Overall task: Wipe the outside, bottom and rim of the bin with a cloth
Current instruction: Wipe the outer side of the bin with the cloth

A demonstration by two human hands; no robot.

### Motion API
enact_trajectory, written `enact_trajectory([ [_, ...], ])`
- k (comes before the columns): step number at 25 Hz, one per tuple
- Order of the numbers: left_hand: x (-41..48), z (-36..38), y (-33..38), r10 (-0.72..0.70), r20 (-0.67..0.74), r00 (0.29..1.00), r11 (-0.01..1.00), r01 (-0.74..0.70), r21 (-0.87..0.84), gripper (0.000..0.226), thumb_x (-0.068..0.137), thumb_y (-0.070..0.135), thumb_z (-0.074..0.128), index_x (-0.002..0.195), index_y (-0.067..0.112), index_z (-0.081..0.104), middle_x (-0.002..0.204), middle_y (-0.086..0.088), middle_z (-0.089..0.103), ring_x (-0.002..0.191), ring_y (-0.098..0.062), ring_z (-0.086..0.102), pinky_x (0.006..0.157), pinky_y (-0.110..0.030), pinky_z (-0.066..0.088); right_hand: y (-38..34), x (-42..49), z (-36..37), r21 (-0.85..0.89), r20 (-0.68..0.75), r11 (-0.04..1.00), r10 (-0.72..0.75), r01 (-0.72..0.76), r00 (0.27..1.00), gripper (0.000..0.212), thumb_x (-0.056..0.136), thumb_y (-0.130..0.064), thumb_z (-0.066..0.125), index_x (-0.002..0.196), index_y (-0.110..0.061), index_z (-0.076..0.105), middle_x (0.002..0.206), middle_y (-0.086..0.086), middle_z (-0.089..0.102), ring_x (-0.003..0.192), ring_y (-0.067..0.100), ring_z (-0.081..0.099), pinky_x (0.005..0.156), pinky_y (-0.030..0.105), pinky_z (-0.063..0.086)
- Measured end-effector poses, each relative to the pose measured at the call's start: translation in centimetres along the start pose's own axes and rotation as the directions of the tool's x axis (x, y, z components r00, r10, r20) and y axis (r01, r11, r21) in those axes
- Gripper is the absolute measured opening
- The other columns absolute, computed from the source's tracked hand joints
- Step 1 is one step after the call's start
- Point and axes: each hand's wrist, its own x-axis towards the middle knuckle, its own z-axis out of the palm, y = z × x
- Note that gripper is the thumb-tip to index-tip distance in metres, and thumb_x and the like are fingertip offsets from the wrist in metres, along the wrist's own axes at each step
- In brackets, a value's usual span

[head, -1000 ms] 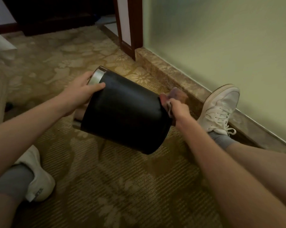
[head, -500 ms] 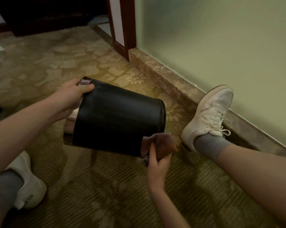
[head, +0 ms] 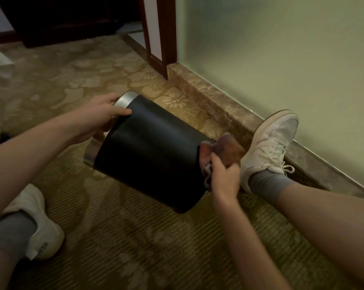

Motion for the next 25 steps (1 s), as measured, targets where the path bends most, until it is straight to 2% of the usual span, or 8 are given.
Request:
enact_trajectory([
  [4, -0.5, -0.1, -0.9, -0.018, -0.04, 0.999, 0.997, 0.015, -0.078, 0.012, 0.095, 0.013, 0.053, 0.095, 0.021, 0.063, 0.092, -0.005, 0.062, 0.074, -0.014, 0.064, 0.058, -0.022, 0.052, -4.5, 2.6, 0.0, -0.125, 0.219, 0.986, 0.135, -0.109, 0.966, 0.022, 0.086, -0.033, 0.066, 0.081, -0.012, 0.062, 0.072, 0.007, 0.064, 0.059, 0.018, 0.061, 0.059, 0.029, 0.048],
  [8, 0.1, -1.2, -1.2, -0.187, -0.03, 0.982, 0.974, 0.181, -0.134, 0.022, 0.096, 0.015, 0.051, 0.116, 0.013, 0.061, 0.103, -0.011, 0.063, 0.087, -0.023, 0.061, 0.069, -0.034, 0.048, -1.5, -3.0, 1.5, 0.171, -0.013, 0.982, -0.075, 0.076, 0.997, 0.026, 0.091, -0.023, 0.066, 0.115, -0.022, 0.056, 0.096, -0.004, 0.066, 0.067, -0.006, 0.064, 0.057, 0.007, 0.045],
  [11, 0.3, -2.0, -1.4, -0.217, -0.032, 0.976, 0.972, 0.213, -0.098, 0.025, 0.096, 0.017, 0.053, 0.119, 0.014, 0.062, 0.105, -0.012, 0.063, 0.09, -0.026, 0.061, 0.07, -0.037, 0.049, 2.9, -9.7, 1.9, 0.29, -0.074, 0.945, -0.139, 0.154, 0.988, 0.037, 0.091, -0.02, 0.066, 0.117, -0.04, 0.048, 0.1, -0.014, 0.062, 0.085, -0.007, 0.064, 0.072, 0.013, 0.051],
  [13, 0.4, -2.2, -1.6, -0.245, -0.032, 0.969, 0.966, 0.24, -0.098, 0.017, 0.095, 0.02, 0.053, 0.108, 0.017, 0.065, 0.106, -0.012, 0.063, 0.091, -0.027, 0.061, 0.07, -0.039, 0.049, 4.2, -9.8, 2.2, 0.259, -0.056, 0.954, -0.139, 0.149, 0.989, 0.032, 0.09, -0.027, 0.067, 0.109, -0.045, 0.049, 0.097, -0.015, 0.063, 0.088, -0.001, 0.065, 0.077, 0.021, 0.054],
  [18, -0.2, -2.3, -1.8, -0.165, 0.003, 0.986, 0.985, 0.165, -0.044, 0.014, 0.097, 0.021, 0.051, 0.102, 0.022, 0.063, 0.11, -0.014, 0.064, 0.091, -0.025, 0.065, 0.07, -0.034, 0.05, 1.7, -6.4, 1.4, 0.158, -0.007, 0.974, -0.163, 0.162, 0.987, 0.021, 0.091, -0.031, 0.066, 0.106, -0.036, 0.053, 0.092, -0.015, 0.064, 0.082, -0.01, 0.062, 0.071, 0.012, 0.044],
  [20, -0.6, -2.2, -1.3, -0.115, 0.043, 0.992, 0.992, 0.117, -0.046, 0.015, 0.096, 0.017, 0.05, 0.103, 0.025, 0.061, 0.104, -0.007, 0.064, 0.074, -0.013, 0.068, 0.059, -0.027, 0.05, 0.2, -3.5, 1.7, 0.088, 0.002, 0.988, -0.124, 0.124, 0.992, 0.023, 0.089, -0.038, 0.067, 0.107, -0.029, 0.056, 0.092, -0.009, 0.067, 0.079, -0.002, 0.065, 0.075, 0.022, 0.049],
  [22, -0.5, -1.7, -1.0, -0.077, 0.032, 0.997, 0.997, 0.077, -0.014, 0.019, 0.095, 0.012, 0.052, 0.105, 0.026, 0.058, 0.102, -0.003, 0.062, 0.075, -0.013, 0.064, 0.059, -0.026, 0.049, -1.4, 0.7, 1.8, -0.042, 0.045, 0.998, -0.049, 0.051, 0.998, 0.028, 0.084, -0.043, 0.066, 0.098, -0.019, 0.063, 0.083, 0.001, 0.07, 0.076, 0.019, 0.069, 0.07, 0.033, 0.056],
  [25, -0.4, -0.4, -1.1, -0.012, -0.012, 1.0, 0.999, 0.012, -0.03, 0.028, 0.093, 0.01, 0.055, 0.119, 0.022, 0.054, 0.096, 0.0, 0.061, 0.075, -0.011, 0.057, 0.05, -0.018, 0.048, -4.2, 5.2, 1.3, -0.128, 0.203, 0.988, 0.114, -0.089, 0.972, 0.023, 0.084, -0.034, 0.064, 0.084, -0.011, 0.064, 0.07, 0.007, 0.064, 0.059, 0.023, 0.064, 0.054, 0.03, 0.048],
])
